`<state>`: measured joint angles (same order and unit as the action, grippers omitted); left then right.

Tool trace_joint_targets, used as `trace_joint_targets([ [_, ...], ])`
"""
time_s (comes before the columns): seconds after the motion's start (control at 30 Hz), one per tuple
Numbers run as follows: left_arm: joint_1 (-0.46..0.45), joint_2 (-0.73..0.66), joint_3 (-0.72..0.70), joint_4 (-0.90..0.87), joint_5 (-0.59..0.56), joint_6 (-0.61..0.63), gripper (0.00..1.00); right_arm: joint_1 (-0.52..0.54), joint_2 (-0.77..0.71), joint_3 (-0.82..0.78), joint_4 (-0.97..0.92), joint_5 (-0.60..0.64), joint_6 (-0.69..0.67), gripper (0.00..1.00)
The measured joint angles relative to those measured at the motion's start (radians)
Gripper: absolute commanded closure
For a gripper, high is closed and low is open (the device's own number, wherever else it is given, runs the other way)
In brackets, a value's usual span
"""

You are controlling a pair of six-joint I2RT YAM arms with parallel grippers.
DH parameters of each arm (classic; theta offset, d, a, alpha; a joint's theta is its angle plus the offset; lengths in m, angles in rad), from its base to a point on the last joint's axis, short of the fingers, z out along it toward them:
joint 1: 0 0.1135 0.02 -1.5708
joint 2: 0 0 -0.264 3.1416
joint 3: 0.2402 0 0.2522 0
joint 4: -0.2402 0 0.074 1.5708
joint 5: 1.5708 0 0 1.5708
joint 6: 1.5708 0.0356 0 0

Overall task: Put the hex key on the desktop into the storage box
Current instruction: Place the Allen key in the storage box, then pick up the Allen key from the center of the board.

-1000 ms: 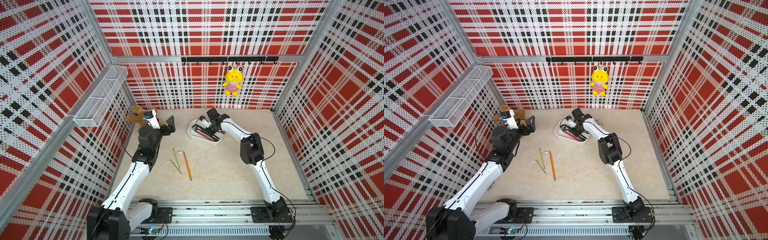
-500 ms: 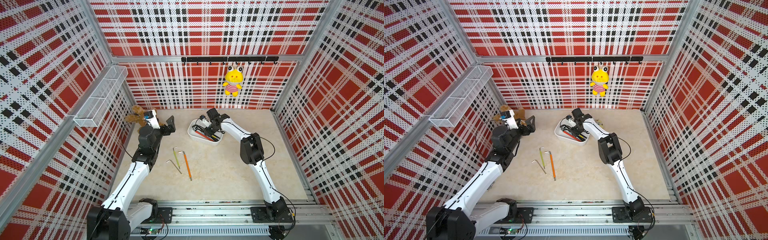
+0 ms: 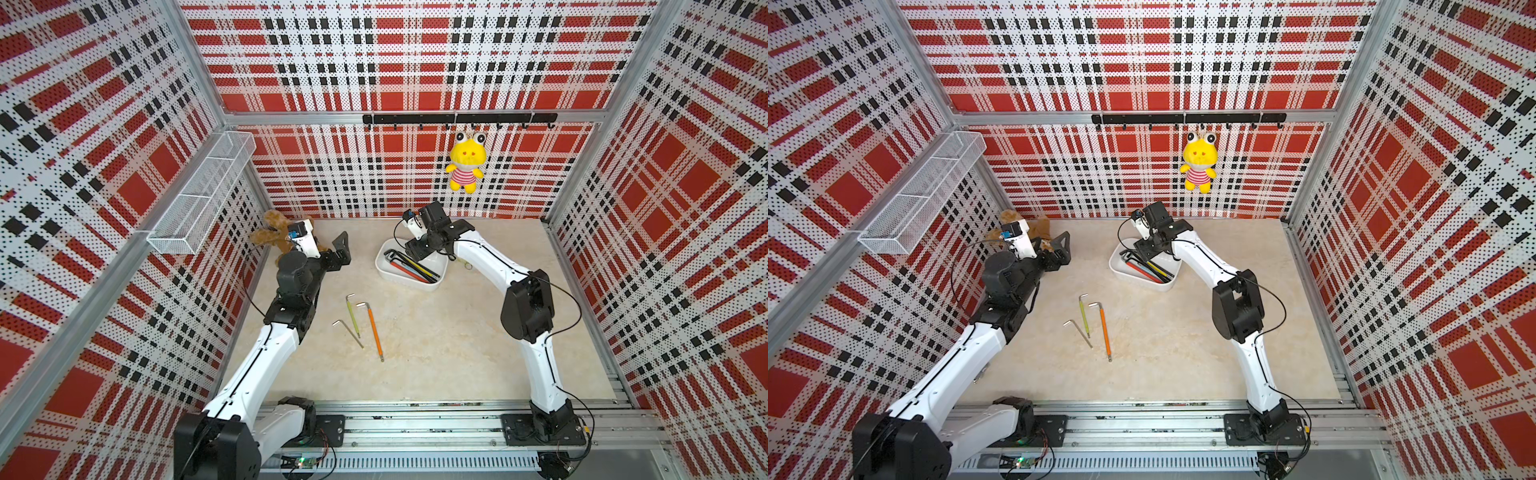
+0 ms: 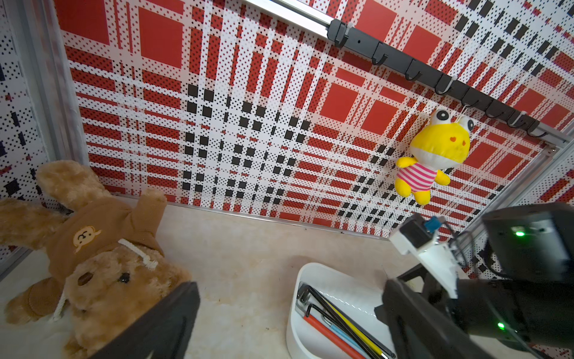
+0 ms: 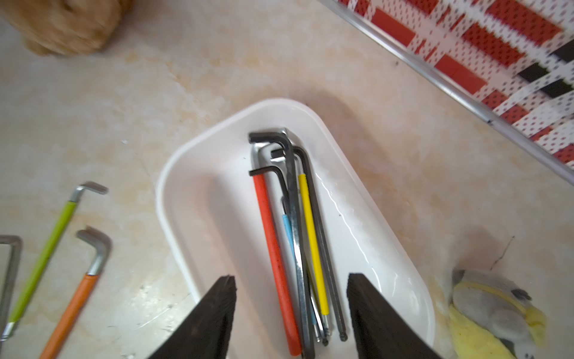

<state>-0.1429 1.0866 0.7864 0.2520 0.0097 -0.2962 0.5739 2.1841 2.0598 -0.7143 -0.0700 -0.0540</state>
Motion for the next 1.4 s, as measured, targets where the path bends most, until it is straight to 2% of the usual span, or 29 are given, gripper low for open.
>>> trace_joint_targets([
  [0.13,0.0,0.0,0.0,-0.002,-0.008,0.005,0.01,0.09,-0.122,-0.117,0.06,0.047,0.071,0.29],
  [0.27,0.0,0.0,0.0,-0.005,-0.014,0.006,0.01,0.167,-0.165,-0.195,0.082,0.064,0.175,0.28],
  [0.5,-0.001,0.0,0.0,-0.006,-0.017,0.008,0.01,0.263,-0.155,-0.262,0.031,0.111,0.41,0.27],
  [0.77,-0.005,-0.003,0.0,-0.006,-0.019,0.008,0.01,0.365,-0.046,-0.261,-0.002,0.131,0.599,0.27],
  [0.97,-0.007,-0.008,0.0,-0.006,-0.026,0.008,0.01,0.417,0.032,-0.236,-0.049,0.138,0.656,0.28],
  [1.13,-0.008,-0.01,0.0,-0.006,-0.031,0.009,0.01,0.443,0.087,-0.141,-0.117,0.166,0.674,0.29],
  [1.4,-0.009,-0.016,0.0,-0.006,-0.037,0.009,0.01,0.462,0.115,-0.112,-0.17,0.185,0.695,0.32],
])
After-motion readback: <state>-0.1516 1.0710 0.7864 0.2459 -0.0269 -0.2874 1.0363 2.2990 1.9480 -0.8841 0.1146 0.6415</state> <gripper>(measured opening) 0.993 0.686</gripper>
